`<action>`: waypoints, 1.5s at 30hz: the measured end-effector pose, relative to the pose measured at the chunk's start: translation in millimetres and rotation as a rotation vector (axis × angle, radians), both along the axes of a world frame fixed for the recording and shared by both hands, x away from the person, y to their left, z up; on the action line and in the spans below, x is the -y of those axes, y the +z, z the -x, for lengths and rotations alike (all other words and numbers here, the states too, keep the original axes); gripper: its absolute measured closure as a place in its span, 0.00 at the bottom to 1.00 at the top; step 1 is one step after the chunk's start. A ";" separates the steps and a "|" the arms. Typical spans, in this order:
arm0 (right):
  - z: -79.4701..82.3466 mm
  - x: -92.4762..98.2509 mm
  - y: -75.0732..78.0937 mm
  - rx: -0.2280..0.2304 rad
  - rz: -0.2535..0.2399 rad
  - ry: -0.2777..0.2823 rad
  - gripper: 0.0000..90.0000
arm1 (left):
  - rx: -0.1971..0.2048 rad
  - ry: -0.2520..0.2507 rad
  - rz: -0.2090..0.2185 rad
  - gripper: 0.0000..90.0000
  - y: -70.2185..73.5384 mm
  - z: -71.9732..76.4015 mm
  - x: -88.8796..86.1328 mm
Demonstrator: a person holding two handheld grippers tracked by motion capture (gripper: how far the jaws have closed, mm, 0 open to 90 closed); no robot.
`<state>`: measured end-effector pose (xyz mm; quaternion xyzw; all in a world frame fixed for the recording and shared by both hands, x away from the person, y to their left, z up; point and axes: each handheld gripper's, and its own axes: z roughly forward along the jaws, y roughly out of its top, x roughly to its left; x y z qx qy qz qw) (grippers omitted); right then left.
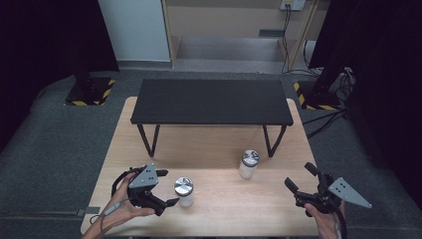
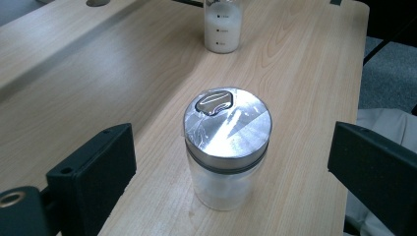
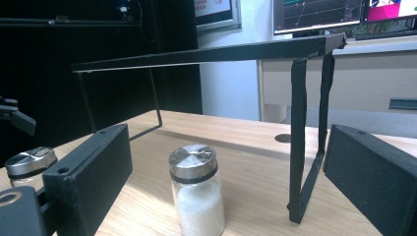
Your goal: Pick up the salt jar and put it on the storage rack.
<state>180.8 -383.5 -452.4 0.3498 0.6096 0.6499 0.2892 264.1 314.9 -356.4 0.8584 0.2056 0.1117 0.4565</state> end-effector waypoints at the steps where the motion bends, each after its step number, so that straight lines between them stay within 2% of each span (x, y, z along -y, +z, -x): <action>1: -0.1 -0.1 0.0 0.000 0.001 0.000 0.05 | -0.003 0.000 0.002 0.04 -1.6 -1.0 1.3; 12: -0.3 -0.1 0.2 -0.002 0.003 0.002 0.05 | -0.020 -0.015 -0.016 0.05 -14.2 -12.7 20.0; 18: -0.2 -0.1 0.2 -0.001 0.002 0.003 0.05 | -0.014 -0.021 -0.025 0.07 -20.7 -17.4 28.4; 21: -0.1 0.0 0.2 -0.001 0.002 0.002 0.05 | -0.017 -0.020 -0.012 0.08 -24.0 -20.3 30.1; 26: -0.3 0.2 0.1 -0.001 0.002 0.004 0.06 | -0.009 -0.027 -0.017 0.10 -26.5 -22.1 33.7; 28: -0.4 0.3 0.0 -0.001 0.002 0.005 0.06 | 0.007 -0.044 -0.013 0.20 -28.1 -22.1 32.7; 31: -0.4 0.3 0.0 0.000 0.003 0.005 0.06 | 0.025 -0.042 0.004 0.37 -30.3 -21.7 29.4; 38: -0.5 0.4 -0.2 0.001 0.002 0.005 0.06 | 0.018 -0.036 0.026 0.38 -33.2 -22.5 26.3; 45: -0.4 0.7 -0.5 0.002 0.001 0.005 0.06 | 0.019 -0.033 0.020 0.38 -31.2 -22.2 27.4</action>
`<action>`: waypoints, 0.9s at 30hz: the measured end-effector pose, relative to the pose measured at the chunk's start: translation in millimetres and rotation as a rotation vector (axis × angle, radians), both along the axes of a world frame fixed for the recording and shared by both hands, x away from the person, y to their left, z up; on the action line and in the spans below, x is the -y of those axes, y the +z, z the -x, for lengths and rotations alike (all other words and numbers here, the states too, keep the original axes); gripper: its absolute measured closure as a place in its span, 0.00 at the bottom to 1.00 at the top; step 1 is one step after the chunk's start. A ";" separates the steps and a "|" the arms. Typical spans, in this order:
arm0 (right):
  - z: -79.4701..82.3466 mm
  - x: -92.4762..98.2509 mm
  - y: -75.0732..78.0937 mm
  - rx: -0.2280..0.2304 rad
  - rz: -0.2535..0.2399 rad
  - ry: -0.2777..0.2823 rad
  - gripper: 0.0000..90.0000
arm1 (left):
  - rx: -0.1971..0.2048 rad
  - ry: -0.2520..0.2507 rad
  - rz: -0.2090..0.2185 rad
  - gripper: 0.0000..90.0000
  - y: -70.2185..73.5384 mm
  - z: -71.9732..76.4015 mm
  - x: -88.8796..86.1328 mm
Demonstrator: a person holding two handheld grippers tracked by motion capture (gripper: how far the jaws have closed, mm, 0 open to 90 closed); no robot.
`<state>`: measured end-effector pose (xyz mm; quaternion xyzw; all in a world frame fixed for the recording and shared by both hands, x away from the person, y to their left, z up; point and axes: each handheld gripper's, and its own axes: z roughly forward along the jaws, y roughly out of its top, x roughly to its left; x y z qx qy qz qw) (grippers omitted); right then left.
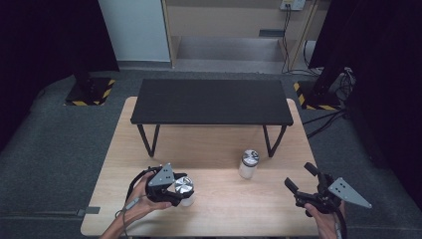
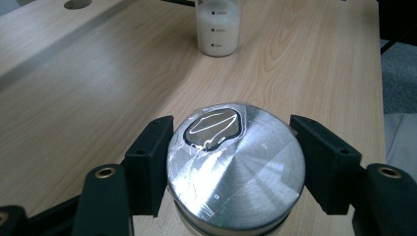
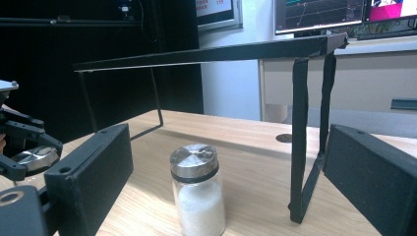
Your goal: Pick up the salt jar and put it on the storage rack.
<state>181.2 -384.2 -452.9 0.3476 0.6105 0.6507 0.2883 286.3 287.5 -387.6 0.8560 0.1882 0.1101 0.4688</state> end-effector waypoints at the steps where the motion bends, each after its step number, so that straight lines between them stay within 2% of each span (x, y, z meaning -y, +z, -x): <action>1: -0.1 0.0 0.0 -0.001 -0.001 0.000 0.06 | -0.003 0.001 -0.001 0.38 0.9 0.1 0.0; 8: -0.6 -0.1 -0.2 -0.005 0.002 0.001 0.06 | -0.026 0.021 0.023 0.38 17.0 2.8 0.3; 12: -1.1 -0.7 -0.2 -0.007 0.004 0.005 0.06 | -0.002 0.023 0.021 0.39 32.8 5.1 0.6; 15: -1.0 -0.6 -0.3 -0.006 0.004 0.004 0.06 | -0.001 0.028 0.038 0.39 44.1 4.6 -2.8; 21: -1.4 -0.5 -0.7 -0.007 0.002 0.005 0.06 | 0.015 0.038 0.065 0.39 72.4 7.4 -10.6; 27: -1.8 -0.5 -0.9 -0.010 0.001 0.007 0.06 | 0.022 0.045 0.072 0.39 107.0 9.1 -17.2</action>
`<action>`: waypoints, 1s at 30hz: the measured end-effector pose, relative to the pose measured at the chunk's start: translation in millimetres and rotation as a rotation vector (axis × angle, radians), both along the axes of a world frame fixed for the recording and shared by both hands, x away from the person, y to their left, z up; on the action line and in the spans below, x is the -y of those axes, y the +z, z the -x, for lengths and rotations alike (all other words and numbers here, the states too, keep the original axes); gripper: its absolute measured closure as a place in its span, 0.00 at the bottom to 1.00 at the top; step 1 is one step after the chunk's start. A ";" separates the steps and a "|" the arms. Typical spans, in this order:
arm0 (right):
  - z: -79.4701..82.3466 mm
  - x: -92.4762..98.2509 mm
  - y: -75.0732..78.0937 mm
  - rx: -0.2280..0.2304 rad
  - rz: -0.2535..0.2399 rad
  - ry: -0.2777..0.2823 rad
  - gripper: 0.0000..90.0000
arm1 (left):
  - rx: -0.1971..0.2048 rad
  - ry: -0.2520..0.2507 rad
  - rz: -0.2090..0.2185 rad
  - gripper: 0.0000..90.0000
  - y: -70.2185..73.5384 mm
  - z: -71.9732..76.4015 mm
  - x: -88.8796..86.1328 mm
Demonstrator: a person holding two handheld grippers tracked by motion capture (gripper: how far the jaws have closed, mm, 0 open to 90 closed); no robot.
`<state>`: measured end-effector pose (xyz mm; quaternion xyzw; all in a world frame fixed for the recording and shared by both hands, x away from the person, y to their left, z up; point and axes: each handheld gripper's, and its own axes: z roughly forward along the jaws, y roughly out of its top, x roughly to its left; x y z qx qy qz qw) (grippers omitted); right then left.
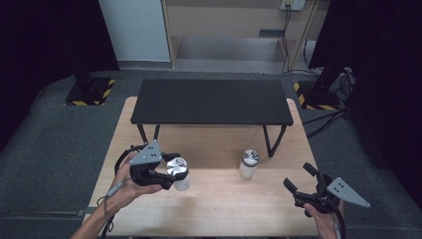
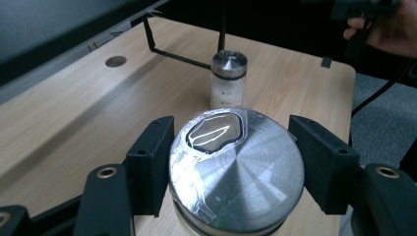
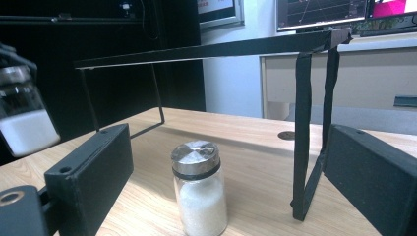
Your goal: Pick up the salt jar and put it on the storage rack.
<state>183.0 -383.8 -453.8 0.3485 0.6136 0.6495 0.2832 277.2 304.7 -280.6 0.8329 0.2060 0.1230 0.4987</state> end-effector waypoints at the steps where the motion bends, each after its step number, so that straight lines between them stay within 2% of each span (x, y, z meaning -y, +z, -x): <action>1: 0.0 0.1 0.0 0.000 0.000 -0.001 0.06 | 0.003 -0.005 -0.002 0.39 6.3 -0.1 -1.1; 6: -0.4 0.2 -0.3 -0.002 0.001 0.000 0.06 | 0.009 -0.016 0.009 0.39 37.4 0.6 -6.9; 14: -0.7 0.4 -0.9 -0.004 0.000 -0.002 0.06 | 0.012 0.006 0.000 0.39 85.8 -1.2 -8.1; 19: -0.8 1.0 -1.1 -0.008 -0.005 -0.002 0.06 | 0.015 0.034 0.000 0.39 104.3 -4.4 -5.6; 22: -1.2 1.1 -1.3 -0.008 -0.005 -0.001 0.06 | 0.017 0.076 0.004 0.39 114.1 -7.8 -2.8; 30: -1.7 2.3 -1.7 -0.009 -0.007 -0.002 0.06 | 0.037 0.225 0.001 0.39 140.7 -24.8 8.4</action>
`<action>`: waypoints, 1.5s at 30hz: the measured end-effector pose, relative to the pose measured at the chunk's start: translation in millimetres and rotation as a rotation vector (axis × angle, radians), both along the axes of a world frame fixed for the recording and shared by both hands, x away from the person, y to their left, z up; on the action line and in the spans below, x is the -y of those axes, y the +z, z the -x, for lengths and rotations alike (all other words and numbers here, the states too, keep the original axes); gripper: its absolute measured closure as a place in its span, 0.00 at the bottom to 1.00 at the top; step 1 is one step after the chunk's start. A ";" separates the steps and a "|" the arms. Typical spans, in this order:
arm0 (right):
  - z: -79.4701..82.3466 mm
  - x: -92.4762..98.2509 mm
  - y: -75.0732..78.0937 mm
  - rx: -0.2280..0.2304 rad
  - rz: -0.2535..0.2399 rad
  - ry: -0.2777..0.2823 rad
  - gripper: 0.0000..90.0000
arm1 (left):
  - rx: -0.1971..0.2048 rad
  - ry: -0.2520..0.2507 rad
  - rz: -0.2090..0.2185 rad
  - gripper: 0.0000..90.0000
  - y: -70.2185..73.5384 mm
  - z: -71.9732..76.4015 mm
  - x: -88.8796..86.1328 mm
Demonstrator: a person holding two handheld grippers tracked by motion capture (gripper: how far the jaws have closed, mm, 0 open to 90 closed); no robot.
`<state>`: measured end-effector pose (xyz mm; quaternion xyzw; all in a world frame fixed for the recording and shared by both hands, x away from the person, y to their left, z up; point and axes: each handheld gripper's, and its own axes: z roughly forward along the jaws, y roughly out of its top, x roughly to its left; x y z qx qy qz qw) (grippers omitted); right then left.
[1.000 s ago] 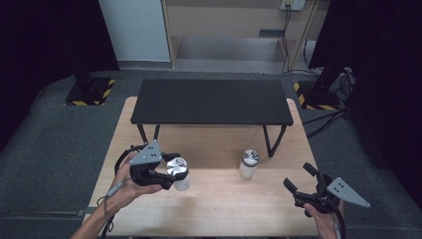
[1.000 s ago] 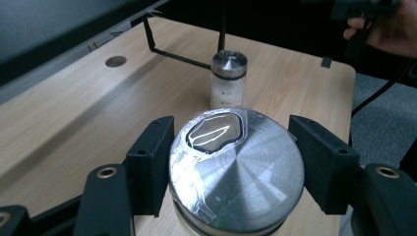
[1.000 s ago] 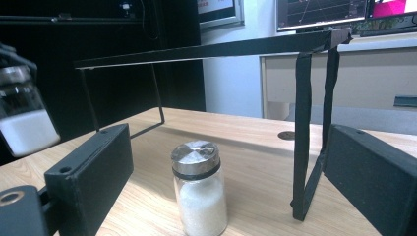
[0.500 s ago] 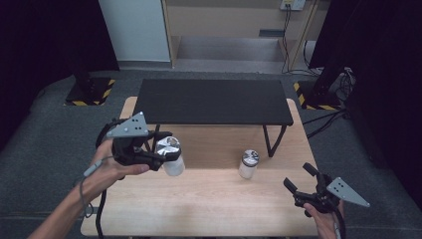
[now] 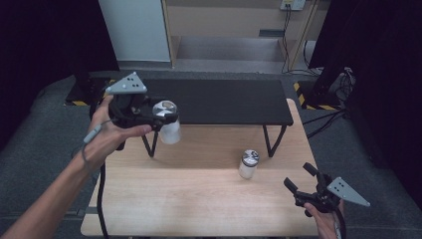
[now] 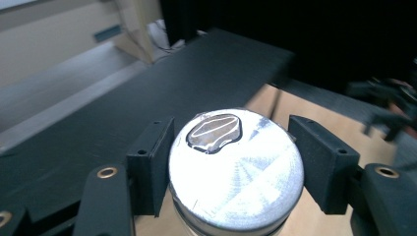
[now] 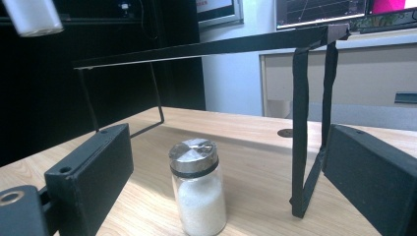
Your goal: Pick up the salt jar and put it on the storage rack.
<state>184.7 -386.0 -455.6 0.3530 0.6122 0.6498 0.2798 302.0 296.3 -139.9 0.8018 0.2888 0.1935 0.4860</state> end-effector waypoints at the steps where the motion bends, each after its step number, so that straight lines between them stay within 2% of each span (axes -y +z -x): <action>1: 0.1 0.4 -0.1 0.001 -0.002 0.000 0.06 | 0.000 0.018 0.005 0.39 1.2 -1.4 1.3; 10: 0.4 1.0 -0.2 0.002 -0.005 0.000 0.06 | 0.024 0.142 0.022 0.39 13.2 -22.6 8.4; 13: 0.4 1.2 -0.5 0.000 -0.009 -0.002 0.06 | 0.025 0.184 0.008 0.39 18.7 -31.1 11.4; 21: 0.7 1.5 -0.5 0.003 -0.010 -0.002 0.06 | 0.036 0.312 0.015 0.39 16.0 -49.9 13.1; 23: 0.6 1.6 -0.5 0.004 -0.010 -0.002 0.06 | 0.036 0.337 0.004 0.39 15.0 -55.2 14.6; 27: 0.5 2.2 -0.9 0.004 -0.010 -0.004 0.06 | 0.026 0.356 0.018 0.39 11.2 -63.1 12.9; 33: 0.4 2.5 -1.0 0.003 -0.011 -0.006 0.06 | 0.010 0.362 0.007 0.39 3.8 -73.4 13.4; 41: 0.4 2.8 -1.1 0.003 -0.011 -0.004 0.06 | -0.025 0.366 -0.003 0.39 -15.1 -84.2 12.2; 45: 0.5 3.4 -1.3 0.003 -0.012 -0.006 0.06 | -0.037 0.362 0.007 0.39 -24.0 -86.8 9.5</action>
